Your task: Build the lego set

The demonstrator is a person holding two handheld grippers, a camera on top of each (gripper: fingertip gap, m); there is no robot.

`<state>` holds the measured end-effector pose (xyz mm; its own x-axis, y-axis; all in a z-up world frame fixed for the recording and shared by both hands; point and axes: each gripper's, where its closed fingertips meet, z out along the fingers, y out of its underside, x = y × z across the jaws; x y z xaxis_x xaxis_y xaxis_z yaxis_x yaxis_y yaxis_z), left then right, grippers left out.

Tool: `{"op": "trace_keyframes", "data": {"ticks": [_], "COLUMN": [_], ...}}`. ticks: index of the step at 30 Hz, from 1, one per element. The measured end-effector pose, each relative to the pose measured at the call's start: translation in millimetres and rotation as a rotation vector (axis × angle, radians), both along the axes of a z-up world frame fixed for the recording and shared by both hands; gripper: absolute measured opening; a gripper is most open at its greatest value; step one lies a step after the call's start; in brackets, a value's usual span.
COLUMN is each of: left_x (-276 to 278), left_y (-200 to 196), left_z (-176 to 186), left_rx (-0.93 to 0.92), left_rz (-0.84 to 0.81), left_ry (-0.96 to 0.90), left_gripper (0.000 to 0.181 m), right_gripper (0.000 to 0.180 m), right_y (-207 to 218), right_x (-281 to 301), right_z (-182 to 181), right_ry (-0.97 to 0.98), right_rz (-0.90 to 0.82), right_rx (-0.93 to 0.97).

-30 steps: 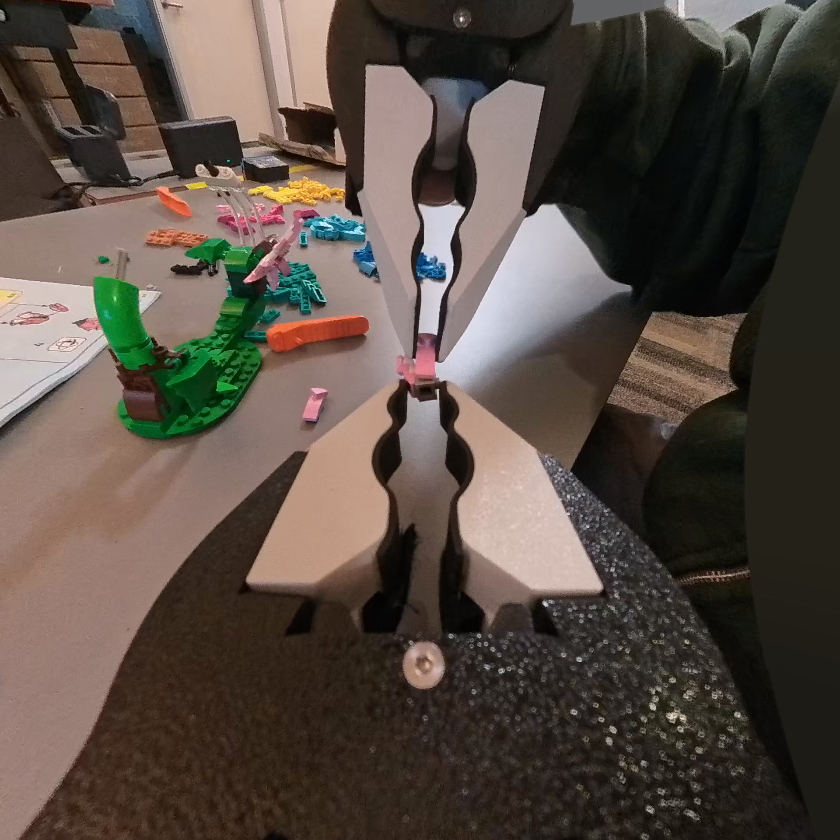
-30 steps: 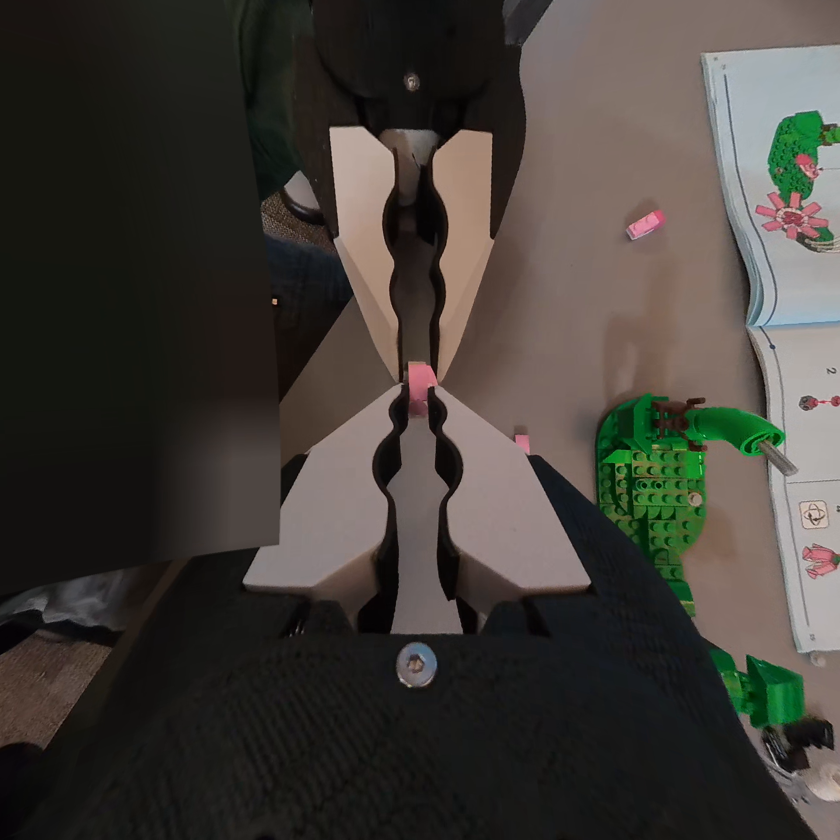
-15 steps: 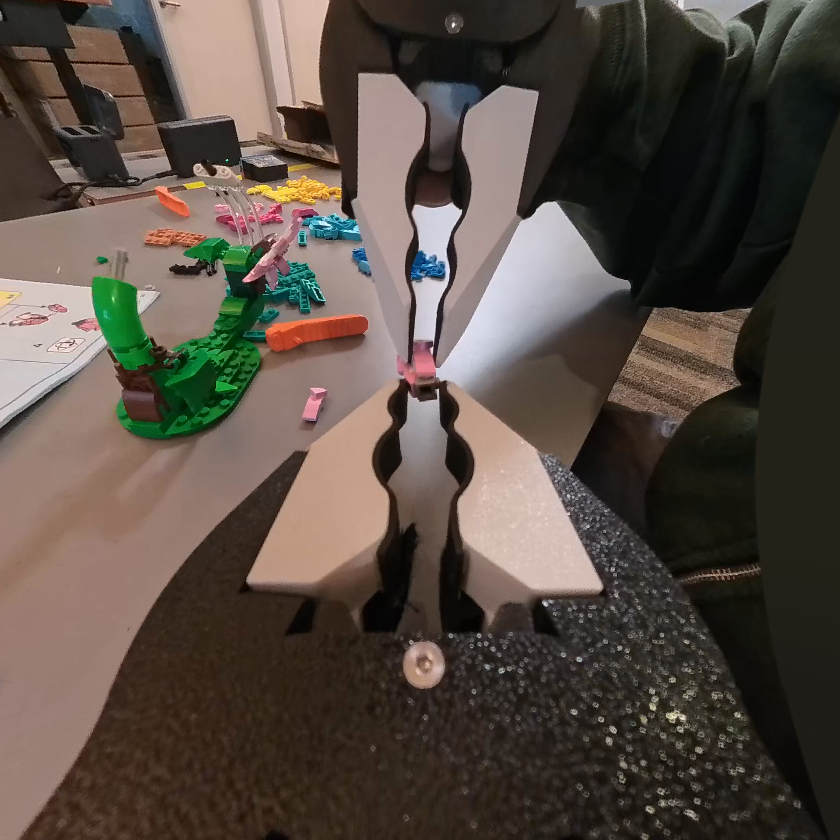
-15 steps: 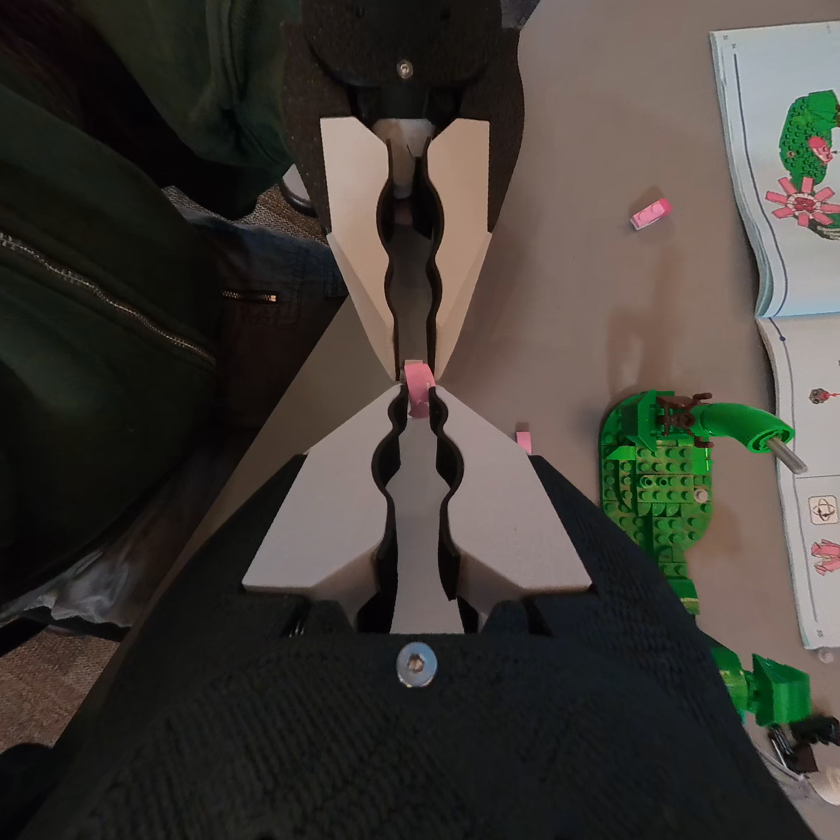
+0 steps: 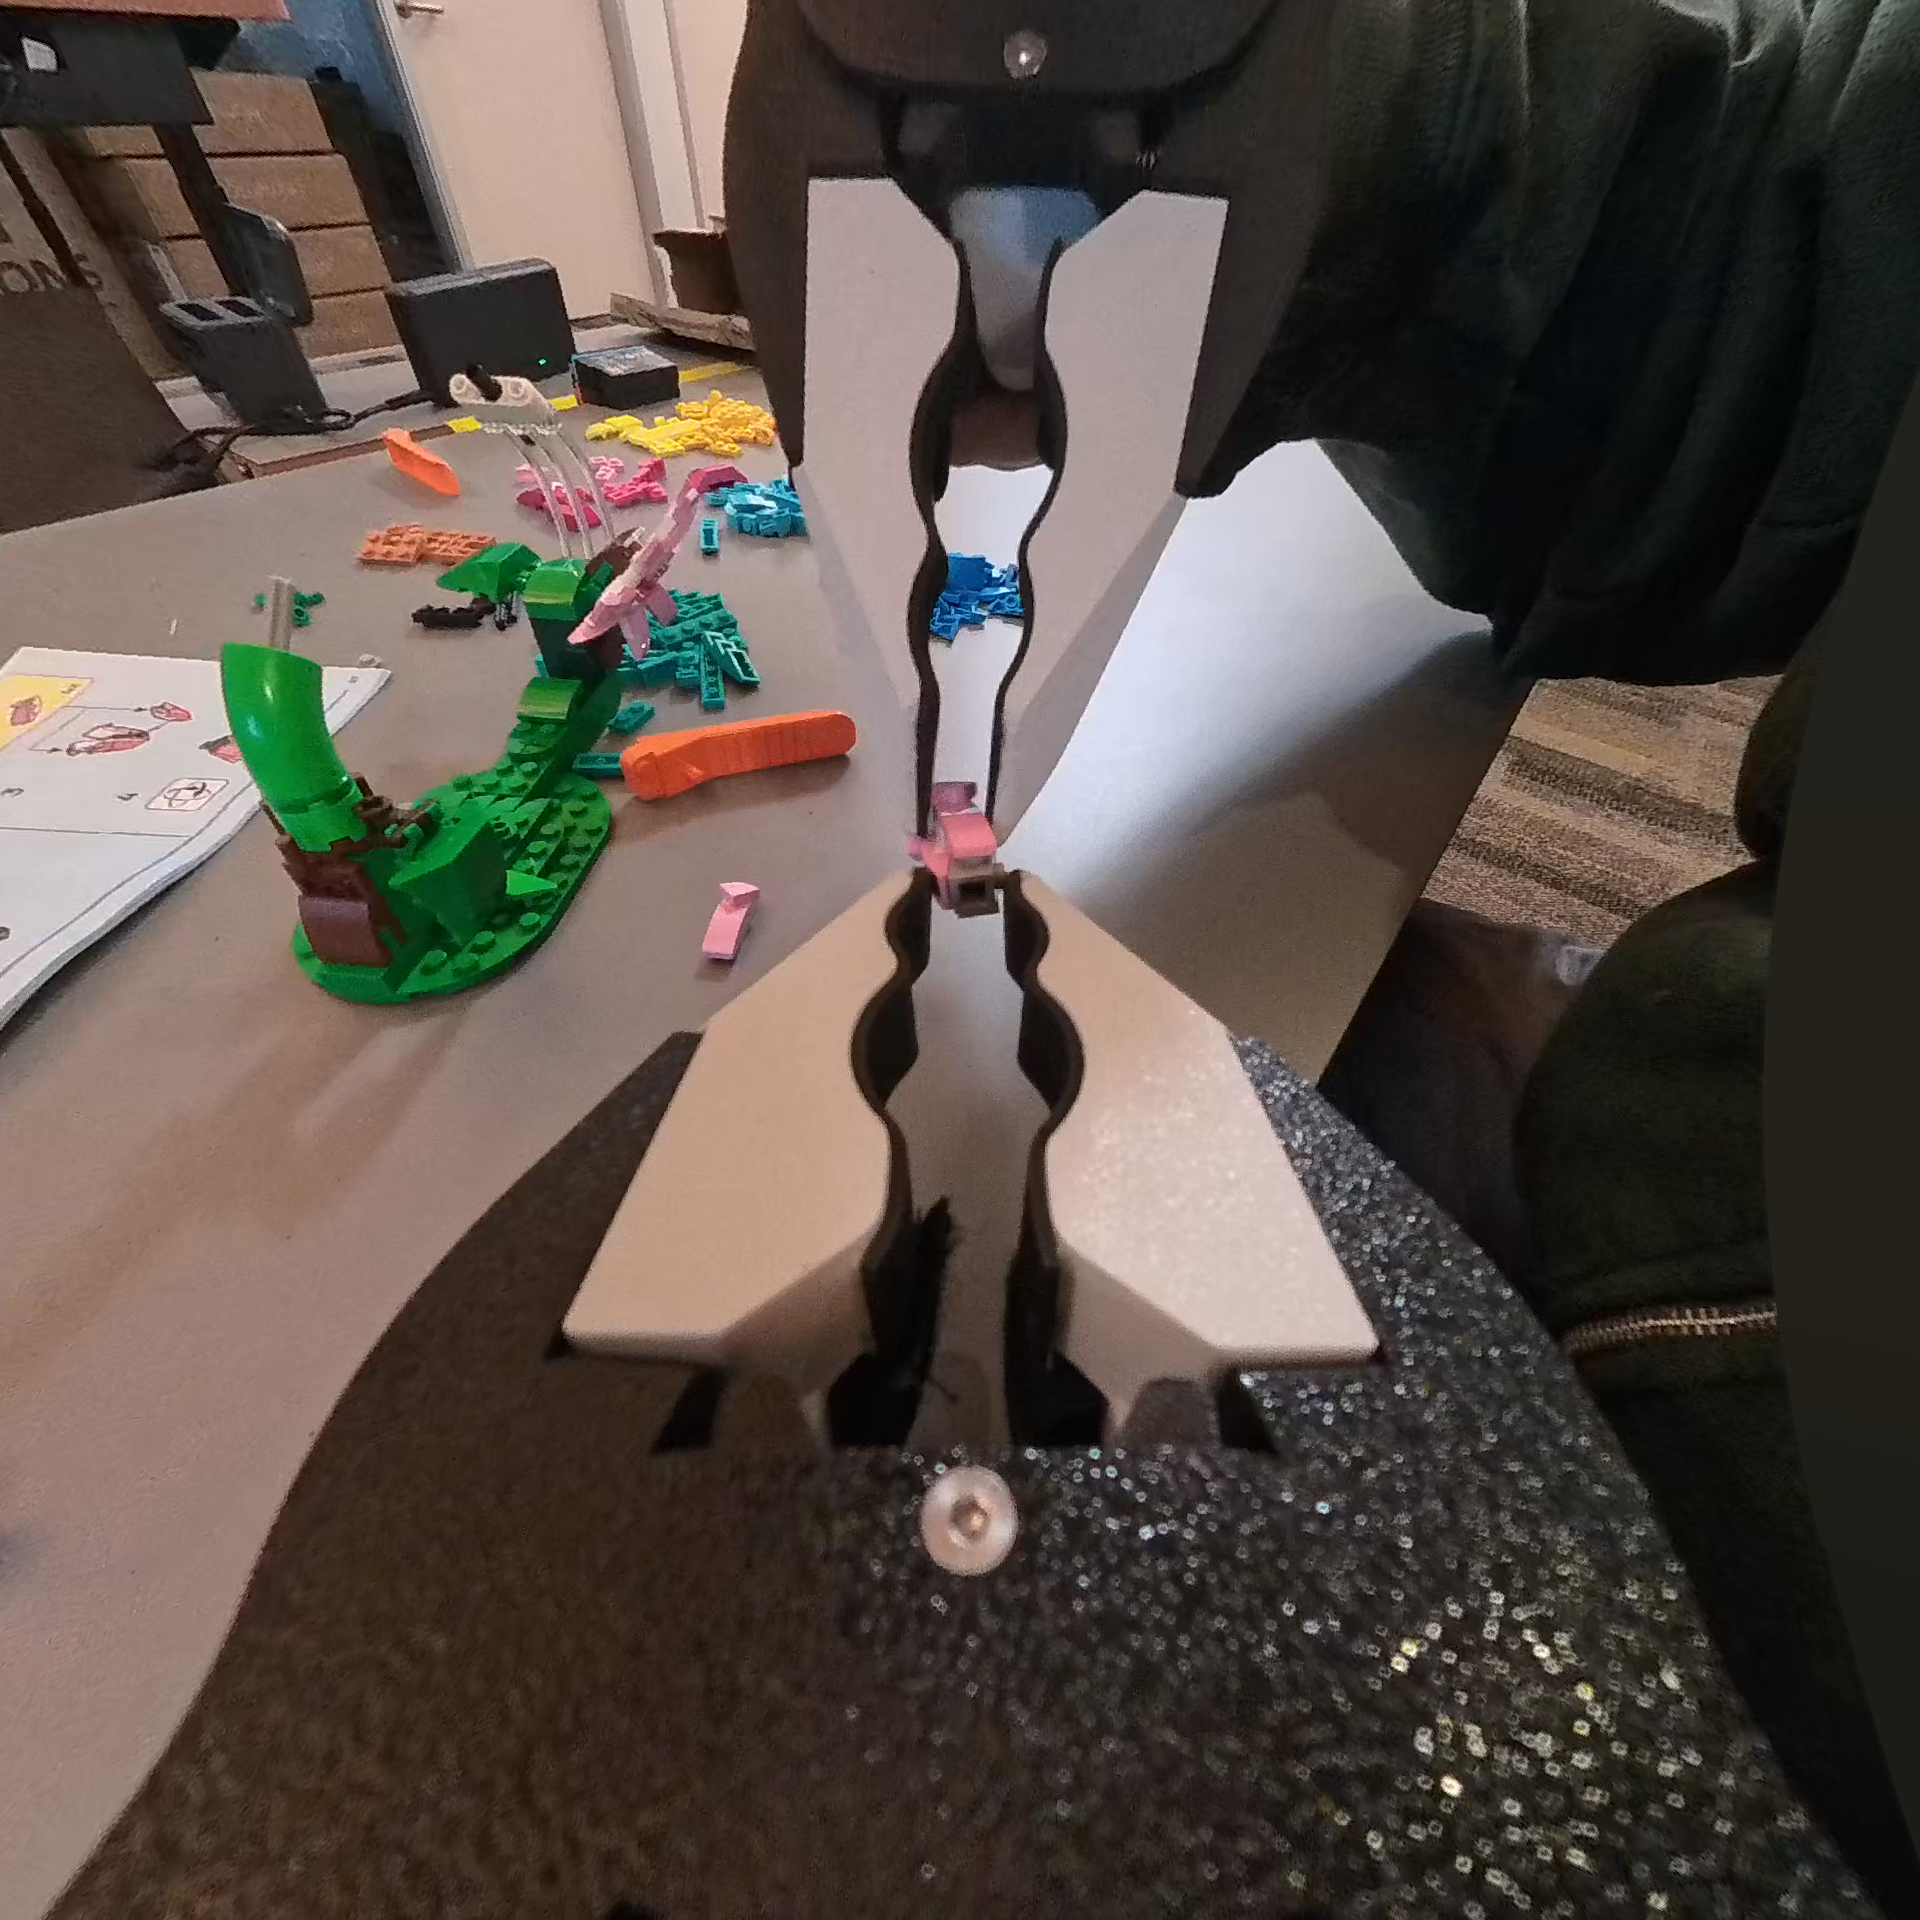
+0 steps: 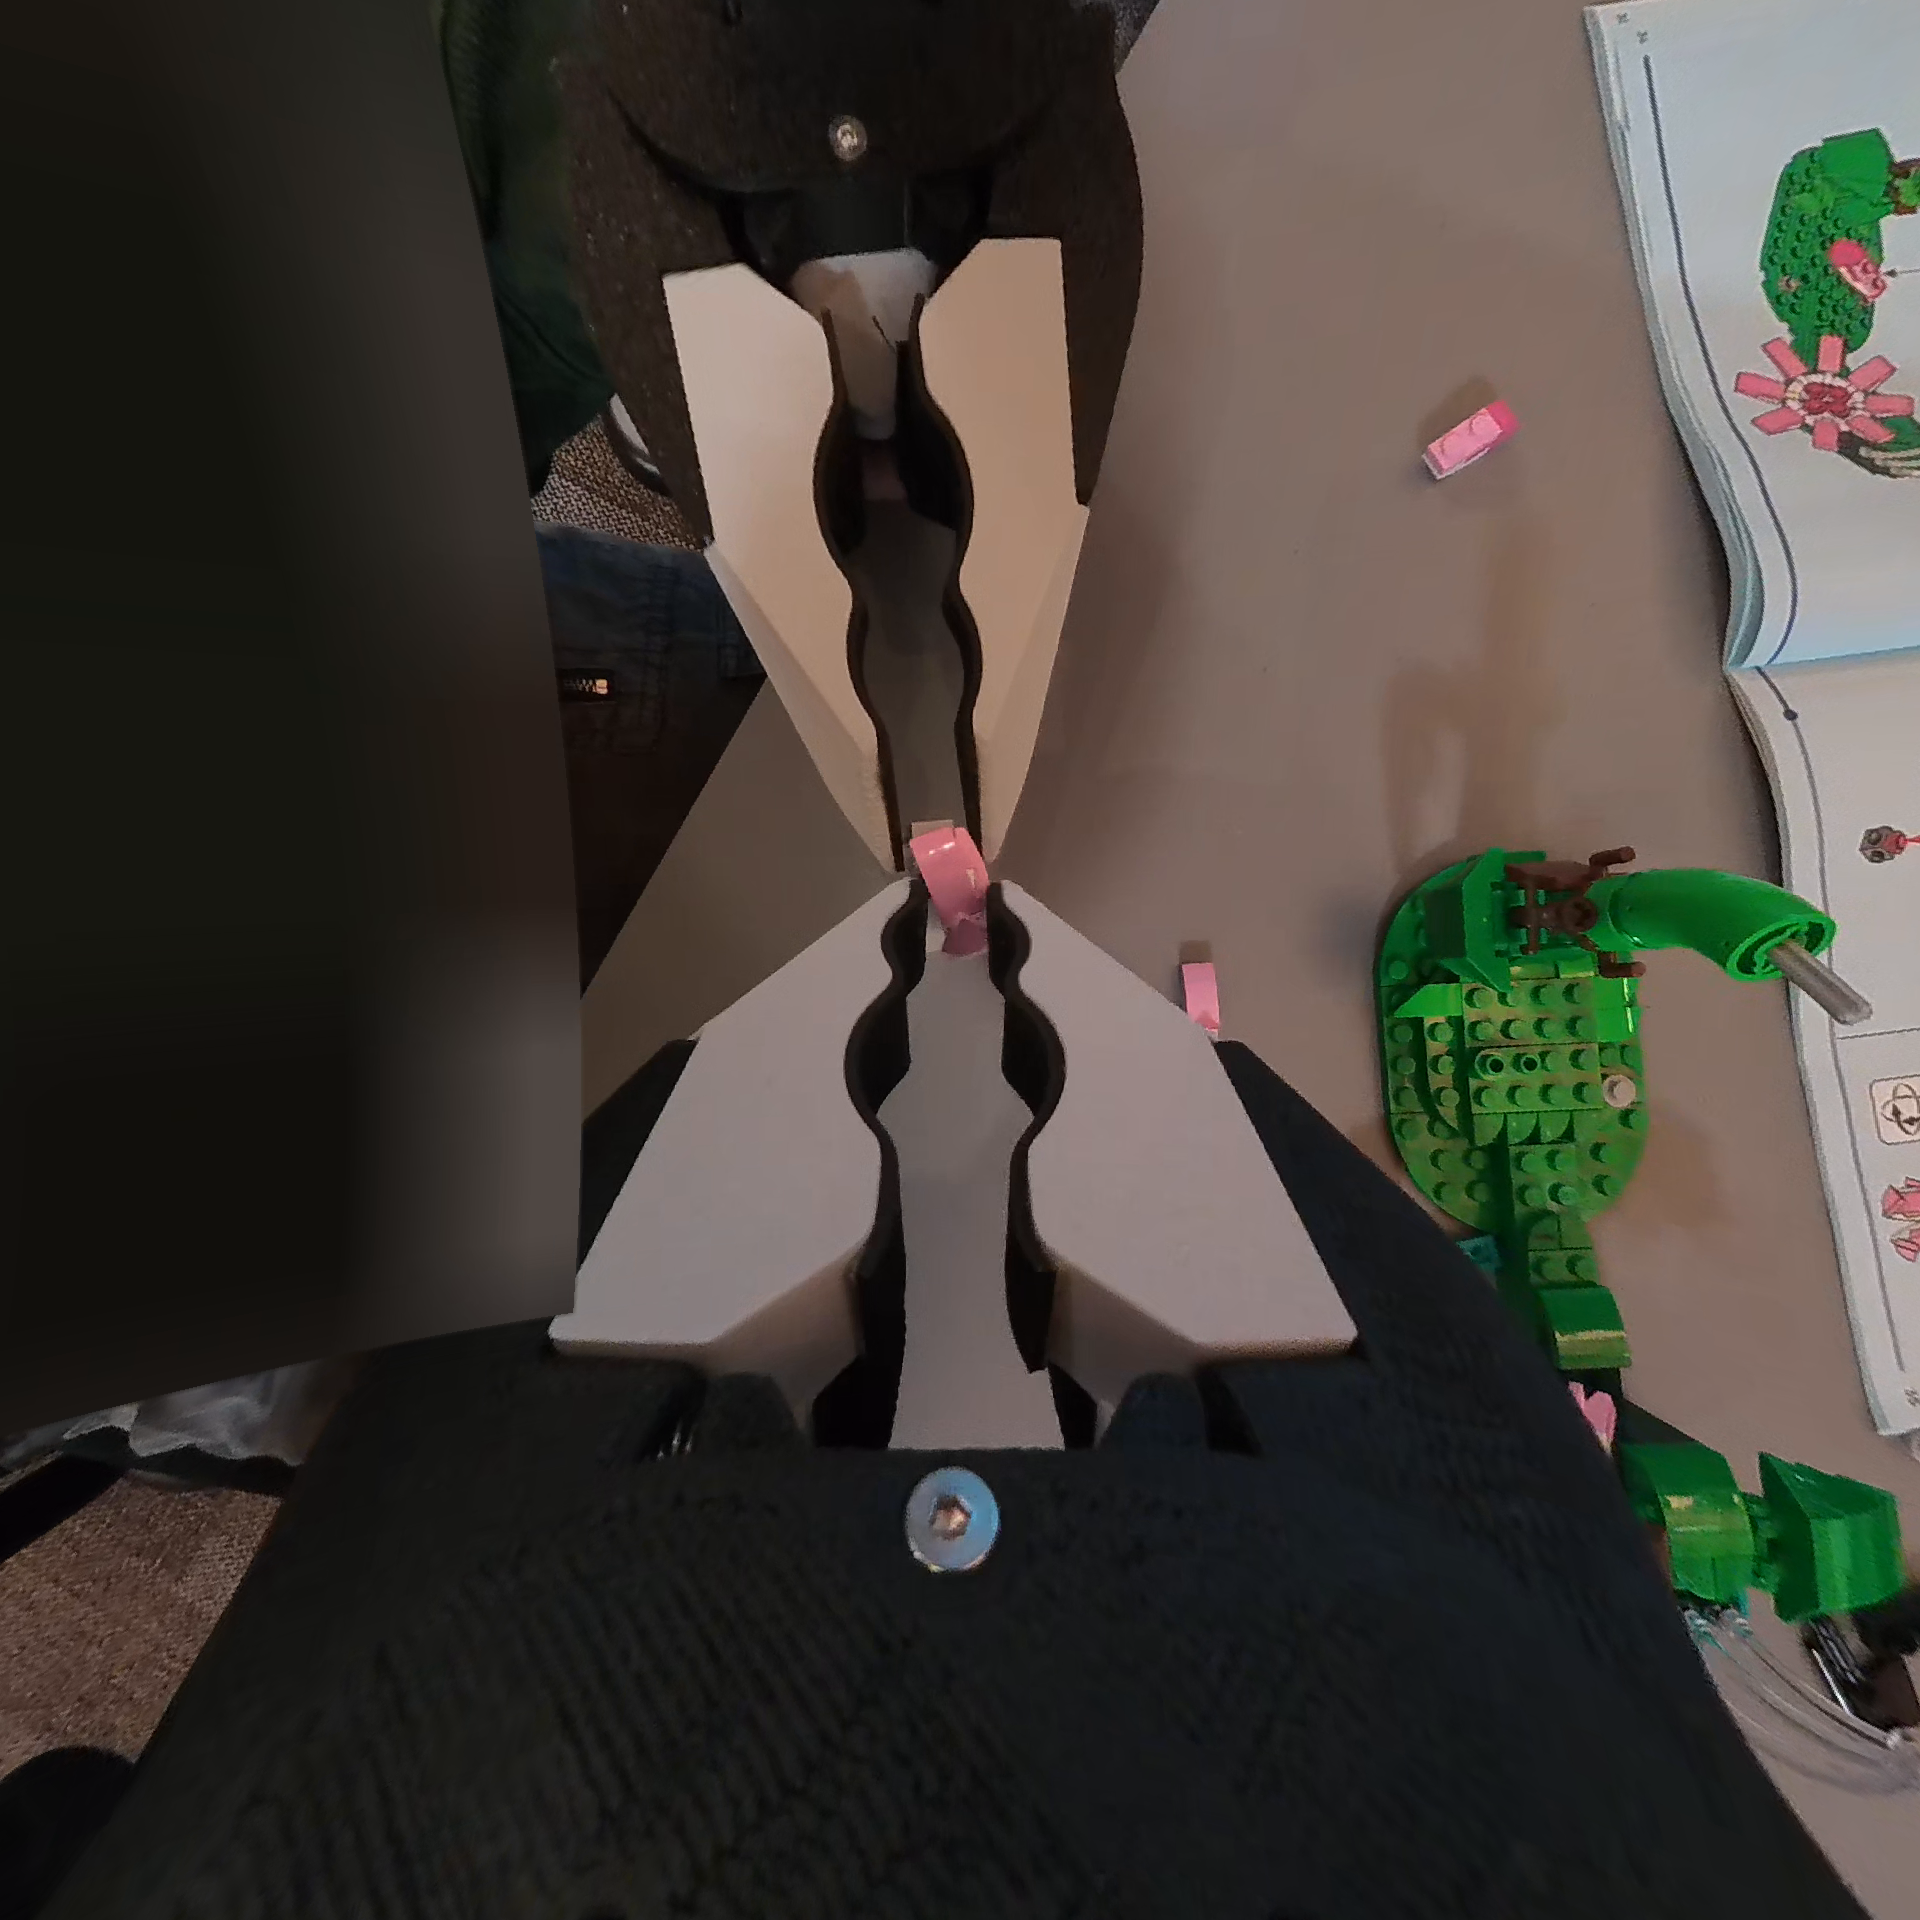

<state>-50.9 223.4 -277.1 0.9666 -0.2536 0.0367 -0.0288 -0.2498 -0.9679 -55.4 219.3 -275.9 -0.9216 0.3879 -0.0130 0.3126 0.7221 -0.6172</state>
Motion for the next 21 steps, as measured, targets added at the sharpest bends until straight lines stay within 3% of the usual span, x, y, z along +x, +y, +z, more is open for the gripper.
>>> {"op": "trace_keyframes", "data": {"ticks": [1, 21], "left_x": [0.0, 3.0], "left_y": [0.0, 2.0], "left_z": [0.0, -0.7], "left_rx": [0.000, 0.002], "left_rz": [0.000, 0.005], "left_ry": [0.001, 0.027], "left_gripper": [0.012, 0.012], "right_gripper": [0.009, 0.007], "right_y": [0.1, -1.9], "right_x": [0.1, -1.5], "right_z": [0.0, 5.4], "right_ry": [0.000, 0.005], "right_rz": [0.000, -0.015], "right_rx": [-0.001, -0.021]}}
